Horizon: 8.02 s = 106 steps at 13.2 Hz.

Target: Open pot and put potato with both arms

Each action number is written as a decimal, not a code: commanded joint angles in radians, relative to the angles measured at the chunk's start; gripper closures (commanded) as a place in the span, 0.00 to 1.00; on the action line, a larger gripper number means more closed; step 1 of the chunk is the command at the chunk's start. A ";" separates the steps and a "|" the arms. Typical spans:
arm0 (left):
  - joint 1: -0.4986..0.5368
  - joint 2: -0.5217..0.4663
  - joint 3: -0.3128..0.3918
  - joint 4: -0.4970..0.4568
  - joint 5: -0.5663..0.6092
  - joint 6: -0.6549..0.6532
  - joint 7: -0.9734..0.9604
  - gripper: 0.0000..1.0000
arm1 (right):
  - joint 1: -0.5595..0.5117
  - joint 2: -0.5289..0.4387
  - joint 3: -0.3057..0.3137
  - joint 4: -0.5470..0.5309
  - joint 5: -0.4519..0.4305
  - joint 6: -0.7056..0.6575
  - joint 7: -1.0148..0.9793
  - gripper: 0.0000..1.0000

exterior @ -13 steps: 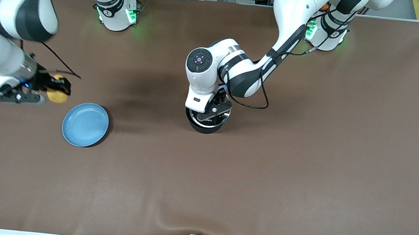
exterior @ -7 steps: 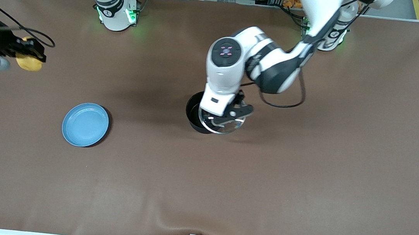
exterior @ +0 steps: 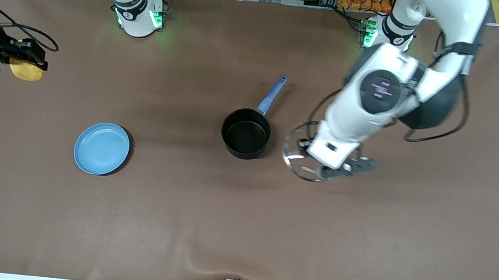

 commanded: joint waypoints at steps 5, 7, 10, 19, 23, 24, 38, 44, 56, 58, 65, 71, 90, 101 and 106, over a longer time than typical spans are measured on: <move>0.234 -0.095 -0.007 -0.220 -0.037 0.011 0.313 1.00 | 0.166 0.018 0.005 0.022 0.039 0.032 0.275 1.00; 0.301 -0.097 -0.007 -0.287 -0.037 0.059 0.398 1.00 | 0.258 0.036 0.005 0.013 0.039 0.090 0.381 1.00; 0.386 -0.112 -0.008 -0.412 -0.037 0.192 0.561 1.00 | 0.390 0.100 0.005 0.008 0.036 0.173 0.498 1.00; 0.476 -0.103 -0.007 -0.761 -0.037 0.736 0.776 1.00 | 0.711 0.499 0.003 -0.001 0.024 0.699 0.817 1.00; 0.484 -0.068 -0.010 -0.785 -0.039 0.809 0.776 1.00 | 0.748 0.597 0.002 -0.001 0.021 0.782 0.853 1.00; 0.484 -0.059 -0.011 -0.788 -0.039 0.815 0.778 1.00 | 0.750 0.611 0.002 -0.001 0.019 0.784 0.853 1.00; 0.482 -0.172 -0.013 -0.734 -0.062 0.778 0.735 0.00 | 0.783 0.740 -0.004 -0.023 0.007 0.954 0.900 0.47; 0.482 -0.255 -0.001 -0.527 -0.076 0.457 0.730 0.00 | 0.773 0.733 -0.004 -0.023 0.008 0.939 0.899 0.26; 0.482 -0.419 0.005 -0.279 -0.064 -0.074 0.724 0.00 | 0.569 0.297 -0.001 -0.007 0.094 0.369 0.677 0.34; 0.481 -0.419 0.001 -0.228 -0.060 -0.157 0.722 0.00 | 0.483 0.207 -0.001 0.002 0.094 0.255 0.625 0.34; 0.473 -0.494 -0.034 -0.232 -0.007 -0.256 0.636 0.00 | 0.320 0.098 -0.023 0.101 -0.014 -0.004 0.517 0.00; 0.475 -0.522 -0.050 -0.246 0.036 -0.253 0.636 0.00 | 0.093 0.094 -0.023 0.125 -0.041 -0.029 0.148 0.00; 0.469 -0.473 -0.048 -0.156 0.027 -0.253 0.639 0.00 | 0.056 -0.011 -0.015 -0.017 -0.038 0.077 0.084 0.00; 0.478 -0.473 -0.048 -0.162 0.019 -0.256 0.612 0.00 | 0.059 -0.005 -0.013 -0.006 -0.036 0.066 0.089 0.00; 0.476 -0.474 -0.050 -0.160 -0.005 -0.256 0.505 0.00 | 0.058 -0.007 -0.013 -0.007 -0.036 0.061 0.086 0.00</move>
